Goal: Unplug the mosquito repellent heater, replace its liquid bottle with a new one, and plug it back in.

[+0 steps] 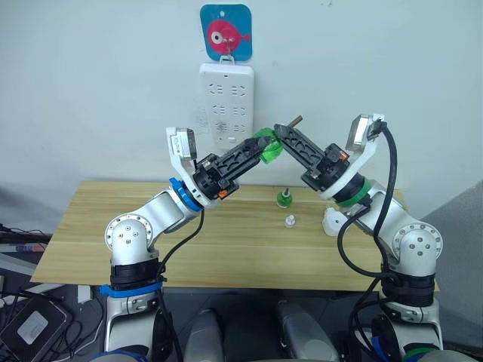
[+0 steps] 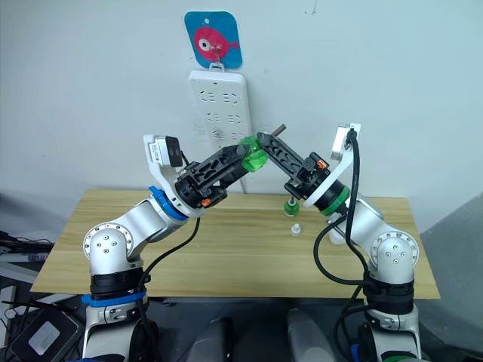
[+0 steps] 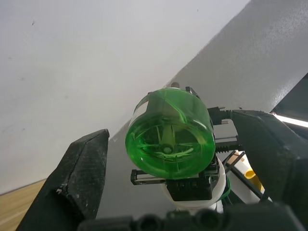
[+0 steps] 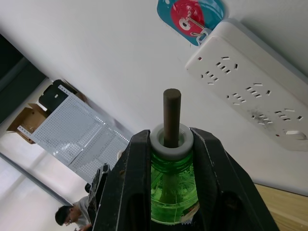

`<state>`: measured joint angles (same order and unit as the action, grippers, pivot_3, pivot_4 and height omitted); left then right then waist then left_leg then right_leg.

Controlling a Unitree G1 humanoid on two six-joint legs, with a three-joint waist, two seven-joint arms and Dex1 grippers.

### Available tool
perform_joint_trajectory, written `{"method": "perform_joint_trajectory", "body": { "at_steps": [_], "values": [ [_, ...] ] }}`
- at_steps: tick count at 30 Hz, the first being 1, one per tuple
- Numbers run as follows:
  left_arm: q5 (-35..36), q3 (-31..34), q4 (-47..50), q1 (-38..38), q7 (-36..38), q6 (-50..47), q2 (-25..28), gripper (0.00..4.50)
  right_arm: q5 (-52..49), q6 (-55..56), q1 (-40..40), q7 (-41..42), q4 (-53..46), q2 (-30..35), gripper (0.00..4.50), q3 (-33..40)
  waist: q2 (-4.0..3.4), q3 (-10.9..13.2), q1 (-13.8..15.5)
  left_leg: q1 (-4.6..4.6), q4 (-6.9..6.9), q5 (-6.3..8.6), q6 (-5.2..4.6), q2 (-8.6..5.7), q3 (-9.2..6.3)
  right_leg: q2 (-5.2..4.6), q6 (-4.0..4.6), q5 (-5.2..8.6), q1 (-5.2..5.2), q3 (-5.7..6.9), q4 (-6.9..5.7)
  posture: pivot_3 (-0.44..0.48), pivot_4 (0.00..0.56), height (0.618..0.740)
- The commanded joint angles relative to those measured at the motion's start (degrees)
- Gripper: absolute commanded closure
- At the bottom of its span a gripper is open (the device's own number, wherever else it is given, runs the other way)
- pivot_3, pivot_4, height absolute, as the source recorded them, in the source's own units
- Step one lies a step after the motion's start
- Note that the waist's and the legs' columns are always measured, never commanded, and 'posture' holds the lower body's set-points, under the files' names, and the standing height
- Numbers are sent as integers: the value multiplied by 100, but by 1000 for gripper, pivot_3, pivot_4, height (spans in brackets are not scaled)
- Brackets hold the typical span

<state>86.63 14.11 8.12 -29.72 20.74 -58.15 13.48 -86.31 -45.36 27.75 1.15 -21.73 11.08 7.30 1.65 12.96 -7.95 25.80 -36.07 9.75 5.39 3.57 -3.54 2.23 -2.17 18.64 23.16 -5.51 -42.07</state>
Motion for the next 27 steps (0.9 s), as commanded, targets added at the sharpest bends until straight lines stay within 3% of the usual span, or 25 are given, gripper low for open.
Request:
{"method": "perform_joint_trajectory", "body": {
  "at_steps": [1,4,5,14,22,24,27],
  "values": [
    [134,-31,131,-52,95,91,12,1161,-128,91,14,85,-262,25,3684,-25,0,0,0,0,0,0,0,0,0,0,0,0,0,0,0,-160,157,718],
    [104,-73,123,-74,131,113,-9,2082,-152,94,11,75,-276,33,3684,-44,0,0,0,0,0,0,0,0,0,0,0,0,0,0,0,-160,159,718],
    [87,-88,122,-74,139,120,-20,2177,-163,95,12,71,-280,37,3684,-49,0,0,0,0,0,0,0,0,0,0,0,0,0,0,0,-160,159,718],
    [111,-62,120,46,132,161,72,2178,-336,16,-54,-11,-303,183,3684,-77,0,0,0,0,0,0,0,0,1,0,-1,0,0,-1,1,-156,160,718],
    [100,42,227,265,169,178,355,2178,-101,-163,-441,-15,-107,1143,858,295,0,0,16,0,1,0,-1,0,4,0,-7,4,0,-5,4,-149,177,718],
    [-142,24,308,460,311,161,562,2178,829,-404,-710,151,-58,1994,116,165,-1,2,25,0,1,1,-1,-1,5,0,-10,6,0,-6,6,-153,192,718],
    [-662,-109,466,764,637,220,898,2178,2775,-614,-858,249,-56,3345,0,-665,-5,6,49,-4,5,1,-2,-1,16,1,-24,15,2,-18,12,-156,207,718]
  ]
}}
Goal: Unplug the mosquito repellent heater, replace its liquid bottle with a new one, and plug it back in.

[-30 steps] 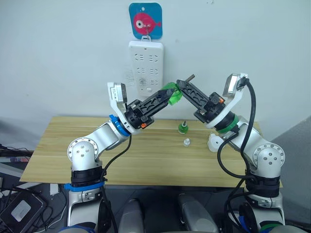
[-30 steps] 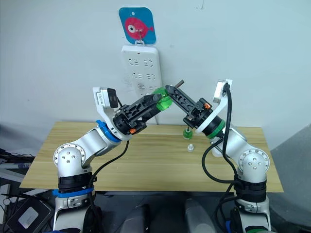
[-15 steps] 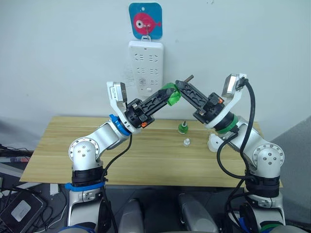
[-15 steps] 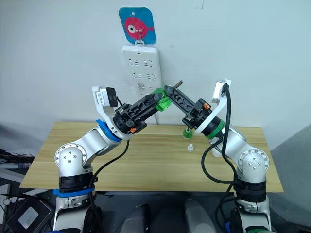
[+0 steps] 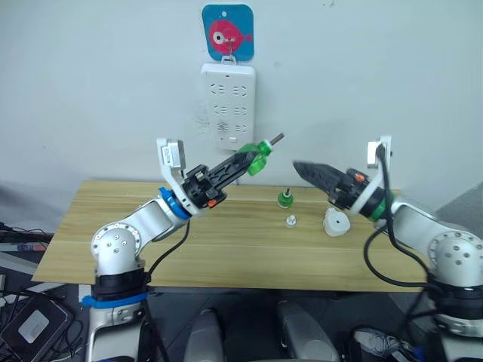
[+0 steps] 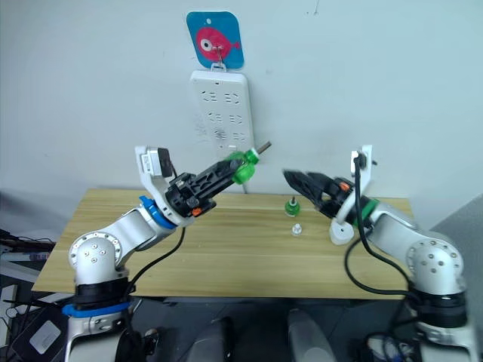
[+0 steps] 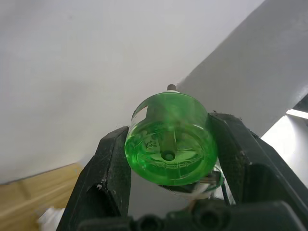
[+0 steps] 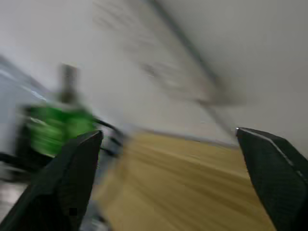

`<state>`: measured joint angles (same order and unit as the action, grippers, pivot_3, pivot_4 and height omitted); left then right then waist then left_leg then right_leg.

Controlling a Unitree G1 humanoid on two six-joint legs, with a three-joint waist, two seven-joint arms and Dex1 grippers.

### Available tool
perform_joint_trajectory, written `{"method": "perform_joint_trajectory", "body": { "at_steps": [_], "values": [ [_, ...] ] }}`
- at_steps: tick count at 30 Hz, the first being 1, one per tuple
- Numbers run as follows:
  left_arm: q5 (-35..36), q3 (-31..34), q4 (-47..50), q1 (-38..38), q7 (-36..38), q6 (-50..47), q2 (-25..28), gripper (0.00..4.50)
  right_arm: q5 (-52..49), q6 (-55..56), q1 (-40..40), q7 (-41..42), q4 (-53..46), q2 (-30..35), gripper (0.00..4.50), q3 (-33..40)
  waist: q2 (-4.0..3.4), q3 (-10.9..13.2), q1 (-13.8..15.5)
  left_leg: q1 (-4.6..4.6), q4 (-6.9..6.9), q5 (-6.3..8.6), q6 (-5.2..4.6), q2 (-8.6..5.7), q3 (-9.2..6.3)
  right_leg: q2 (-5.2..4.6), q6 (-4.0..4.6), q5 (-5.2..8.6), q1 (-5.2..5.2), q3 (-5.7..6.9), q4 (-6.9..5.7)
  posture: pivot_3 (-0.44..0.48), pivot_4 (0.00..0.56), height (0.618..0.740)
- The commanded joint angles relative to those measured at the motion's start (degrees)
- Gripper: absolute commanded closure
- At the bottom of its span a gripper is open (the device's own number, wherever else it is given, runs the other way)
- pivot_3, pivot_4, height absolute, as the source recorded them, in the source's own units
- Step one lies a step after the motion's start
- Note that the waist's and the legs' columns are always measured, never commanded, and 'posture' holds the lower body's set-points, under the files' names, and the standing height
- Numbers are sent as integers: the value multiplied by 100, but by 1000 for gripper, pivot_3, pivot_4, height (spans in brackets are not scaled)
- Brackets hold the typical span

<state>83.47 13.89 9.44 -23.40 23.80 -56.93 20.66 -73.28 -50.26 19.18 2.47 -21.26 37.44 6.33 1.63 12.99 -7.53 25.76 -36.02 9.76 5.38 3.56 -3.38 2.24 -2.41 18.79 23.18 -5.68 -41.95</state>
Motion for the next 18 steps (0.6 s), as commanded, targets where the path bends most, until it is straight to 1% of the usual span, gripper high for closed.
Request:
{"method": "perform_joint_trajectory", "body": {
  "at_steps": [1,2,4,5,7,8,10,12,18],
  "values": [
    [-441,-117,368,184,401,122,229,2178,1884,-103,-6,156,-112,926,0,-763,-6,5,6,-1,-1,0,0,0,4,1,-1,1,1,-4,0,-157,210,718],
    [-560,-128,377,247,471,168,272,2178,2102,-165,2,93,-60,995,0,-837,-4,5,5,-4,1,0,0,1,10,1,-2,2,4,-10,1,-158,214,718],
    [-855,-193,435,393,649,254,360,2178,2183,-552,113,-70,-10,947,0,-843,-3,7,4,-4,1,0,0,9,11,8,-2,2,4,-11,1,-152,222,718],
    [-952,-218,463,452,706,288,373,2178,2263,-851,216,-169,-8,934,0,-897,-4,7,5,-5,3,0,0,9,11,9,-2,2,4,-12,1,-152,222,718],
    [-1092,-297,570,555,811,338,378,2178,2710,-1750,601,-477,29,1026,0,-1325,-8,12,0,-6,4,0,0,9,16,9,-2,2,4,-20,2,-146,230,718],
    [-1157,-344,628,602,849,360,370,2178,2696,-2036,739,-401,172,966,0,-1378,-8,16,11,-5,4,0,0,8,18,8,-2,2,4,-21,2,-143,231,718],
    [-1304,-442,716,684,966,395,366,2178,2897,-2449,1073,-320,652,758,0,-1543,-6,17,41,-4,2,0,0,8,17,7,-2,2,4,-21,5,-141,236,718],
    [-1420,-518,792,754,1030,427,344,2178,3152,-2762,1342,-353,1159,505,0,-1532,-3,20,85,-4,2,0,0,7,18,7,-2,2,3,-22,11,-133,238,718],
    [-1643,-692,939,925,1193,519,311,2178,3944,-2938,2059,36,2540,5,0,-1829,-10,48,157,1,4,2,-3,7,21,6,-1,2,3,-23,25,-109,243,718]
  ]
}}
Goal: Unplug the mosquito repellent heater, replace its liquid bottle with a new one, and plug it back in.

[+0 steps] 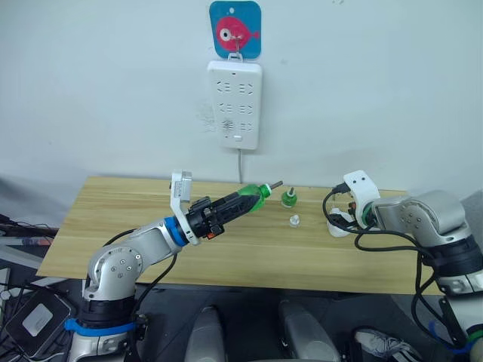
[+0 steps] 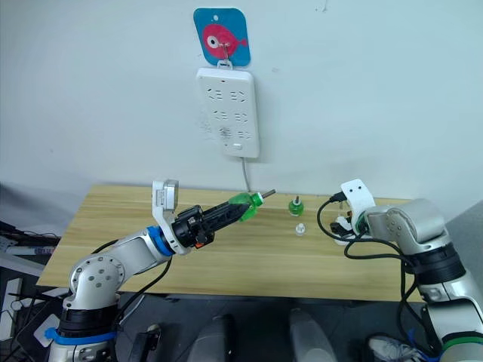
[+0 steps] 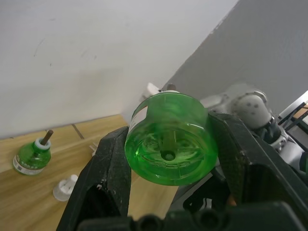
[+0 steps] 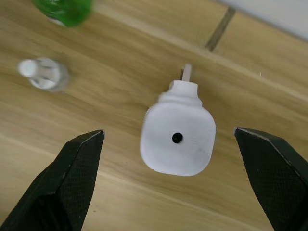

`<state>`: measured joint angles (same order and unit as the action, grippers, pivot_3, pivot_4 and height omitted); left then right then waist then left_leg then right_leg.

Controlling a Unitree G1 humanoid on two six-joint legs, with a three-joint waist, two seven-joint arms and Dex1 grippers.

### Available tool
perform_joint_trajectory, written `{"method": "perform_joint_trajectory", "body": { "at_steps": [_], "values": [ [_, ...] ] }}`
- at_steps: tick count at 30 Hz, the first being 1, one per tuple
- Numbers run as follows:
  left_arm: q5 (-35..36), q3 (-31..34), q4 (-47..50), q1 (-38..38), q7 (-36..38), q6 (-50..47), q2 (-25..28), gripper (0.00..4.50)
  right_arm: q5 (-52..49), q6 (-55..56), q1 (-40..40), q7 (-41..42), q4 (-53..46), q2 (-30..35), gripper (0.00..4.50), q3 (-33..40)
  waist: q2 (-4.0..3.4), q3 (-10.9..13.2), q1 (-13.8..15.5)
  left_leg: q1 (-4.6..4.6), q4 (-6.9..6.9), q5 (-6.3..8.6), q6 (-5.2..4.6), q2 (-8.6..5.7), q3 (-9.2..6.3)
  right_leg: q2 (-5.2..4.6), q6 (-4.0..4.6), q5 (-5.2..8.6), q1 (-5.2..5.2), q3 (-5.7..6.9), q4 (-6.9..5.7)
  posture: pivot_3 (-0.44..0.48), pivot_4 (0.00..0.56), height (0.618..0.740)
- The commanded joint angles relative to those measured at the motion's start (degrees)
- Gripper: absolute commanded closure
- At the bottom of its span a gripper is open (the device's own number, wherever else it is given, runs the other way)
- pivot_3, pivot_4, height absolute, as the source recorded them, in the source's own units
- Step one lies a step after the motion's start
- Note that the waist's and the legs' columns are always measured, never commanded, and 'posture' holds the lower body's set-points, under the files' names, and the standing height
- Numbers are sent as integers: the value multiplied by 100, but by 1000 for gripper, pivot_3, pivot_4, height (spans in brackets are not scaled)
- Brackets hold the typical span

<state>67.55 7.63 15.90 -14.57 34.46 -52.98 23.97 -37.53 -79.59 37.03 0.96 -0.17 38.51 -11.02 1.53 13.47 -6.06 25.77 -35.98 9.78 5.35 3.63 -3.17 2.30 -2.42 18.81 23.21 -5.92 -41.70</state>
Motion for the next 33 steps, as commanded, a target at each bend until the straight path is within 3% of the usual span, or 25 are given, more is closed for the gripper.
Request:
{"method": "perform_joint_trajectory", "body": {
  "at_steps": [1,8,19,22,25,33],
  "values": [
    [-76,-80,310,60,140,137,-30,2178,493,15,365,261,653,-180,0,-133,-1,2,17,0,2,1,-1,1,0,0,0,0,0,0,3,-104,243,718],
    [-137,-103,397,144,185,184,-38,2178,1251,257,670,814,1607,-396,0,-367,-8,18,95,3,6,3,-5,1,0,0,0,0,0,2,10,-81,242,718],
    [-147,-105,394,140,161,201,-76,2178,1845,379,650,1259,2133,-634,0,-109,-16,35,104,7,7,4,-6,1,1,-1,0,0,0,1,21,-79,240,718],
    [-155,-115,369,81,138,201,-104,2178,1960,418,580,1359,2054,-641,587,-94,-16,36,105,7,9,4,-6,2,1,-1,0,0,0,2,25,-79,240,718],
    [-143,-99,352,45,136,190,-109,2178,2031,382,512,1428,1878,-668,1597,-74,-16,36,106,8,12,4,-6,2,1,-1,0,0,-1,2,29,-83,239,718],
    [-76,65,197,-79,213,107,71,2178,1883,113,58,1776,622,-377,1604,475,-17,36,109,10,20,4,-7,2,0,-2,-1,0,-2,5,40,-107,224,718]
  ]
}}
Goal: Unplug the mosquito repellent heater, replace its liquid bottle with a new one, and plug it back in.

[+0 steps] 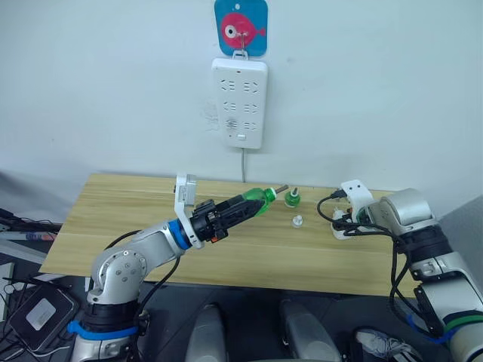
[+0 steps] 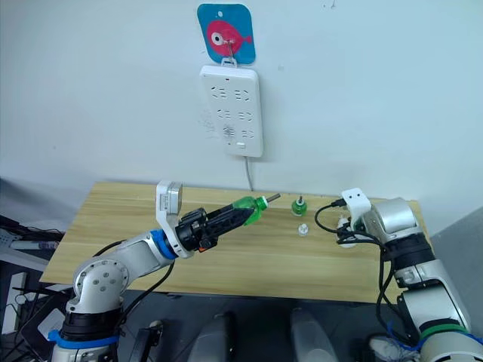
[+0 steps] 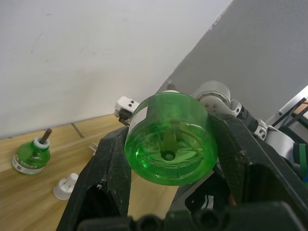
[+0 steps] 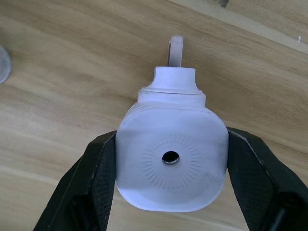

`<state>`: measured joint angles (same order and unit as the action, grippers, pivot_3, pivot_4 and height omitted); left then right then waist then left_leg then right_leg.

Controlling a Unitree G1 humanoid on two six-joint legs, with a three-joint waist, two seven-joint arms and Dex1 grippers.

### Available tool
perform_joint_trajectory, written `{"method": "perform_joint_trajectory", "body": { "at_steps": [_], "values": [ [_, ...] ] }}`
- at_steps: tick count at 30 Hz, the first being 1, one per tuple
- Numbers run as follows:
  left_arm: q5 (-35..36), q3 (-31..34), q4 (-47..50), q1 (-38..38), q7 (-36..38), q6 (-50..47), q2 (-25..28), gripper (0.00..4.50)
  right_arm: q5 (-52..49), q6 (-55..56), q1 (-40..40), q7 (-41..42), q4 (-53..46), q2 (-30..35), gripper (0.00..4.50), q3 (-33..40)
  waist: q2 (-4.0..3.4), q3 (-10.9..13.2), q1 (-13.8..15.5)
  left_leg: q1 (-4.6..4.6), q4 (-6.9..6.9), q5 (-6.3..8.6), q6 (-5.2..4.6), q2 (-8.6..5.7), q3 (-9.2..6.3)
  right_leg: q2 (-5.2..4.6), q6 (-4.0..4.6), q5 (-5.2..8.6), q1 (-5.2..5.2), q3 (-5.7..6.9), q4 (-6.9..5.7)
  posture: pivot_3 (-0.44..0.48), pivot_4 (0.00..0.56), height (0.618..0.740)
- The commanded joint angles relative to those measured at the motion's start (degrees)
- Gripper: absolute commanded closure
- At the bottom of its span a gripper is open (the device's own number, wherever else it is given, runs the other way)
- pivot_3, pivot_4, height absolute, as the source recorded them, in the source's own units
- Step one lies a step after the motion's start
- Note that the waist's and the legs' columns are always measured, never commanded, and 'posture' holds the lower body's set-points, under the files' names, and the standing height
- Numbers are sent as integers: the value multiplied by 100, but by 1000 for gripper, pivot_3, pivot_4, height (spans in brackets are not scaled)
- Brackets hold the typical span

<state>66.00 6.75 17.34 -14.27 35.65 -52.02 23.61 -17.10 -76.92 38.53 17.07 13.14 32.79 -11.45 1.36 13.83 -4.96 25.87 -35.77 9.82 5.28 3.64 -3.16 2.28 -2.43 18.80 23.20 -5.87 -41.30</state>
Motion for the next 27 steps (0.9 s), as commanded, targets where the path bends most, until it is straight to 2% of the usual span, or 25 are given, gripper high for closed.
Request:
{"method": "perform_joint_trajectory", "body": {
  "at_steps": [1,3,7,12,18,27],
  "values": [
    [108,190,27,-130,113,-10,147,2178,-234,-232,-142,211,-924,202,1604,697,-2,1,1,0,0,0,0,0,0,0,0,0,0,-1,2,-113,223,718],
    [193,275,-22,-161,145,-66,245,2178,-456,-210,-289,422,-1484,254,1604,1044,-3,2,-9,1,1,0,0,0,0,-1,0,0,0,0,3,-124,220,718],
    [551,551,-189,-232,365,-418,710,2178,-2100,-404,-687,1330,-2878,-285,1604,3069,-3,2,-29,1,6,0,0,4,-4,1,-1,0,0,7,6,-141,217,718],
    [736,676,-322,-374,712,-719,1176,2178,-3695,-699,-1026,2154,-3566,-447,1604,3951,-6,6,-18,2,13,1,0,3,-5,0,-1,0,-3,11,19,-145,221,718],
    [991,610,-228,-687,1037,-1071,1534,2178,-4977,-952,-709,2236,-3385,-478,1604,4017,-9,9,-27,2,7,0,-1,3,1,-2,0,0,-2,6,20,-132,221,718],
    [1144,492,-113,-959,1056,-1244,1505,2178,-5702,-670,-532,1801,-3128,-442,1604,3644,-9,8,-17,3,17,2,-3,3,2,-2,-1,0,0,7,22,-115,215,718]
  ]
}}
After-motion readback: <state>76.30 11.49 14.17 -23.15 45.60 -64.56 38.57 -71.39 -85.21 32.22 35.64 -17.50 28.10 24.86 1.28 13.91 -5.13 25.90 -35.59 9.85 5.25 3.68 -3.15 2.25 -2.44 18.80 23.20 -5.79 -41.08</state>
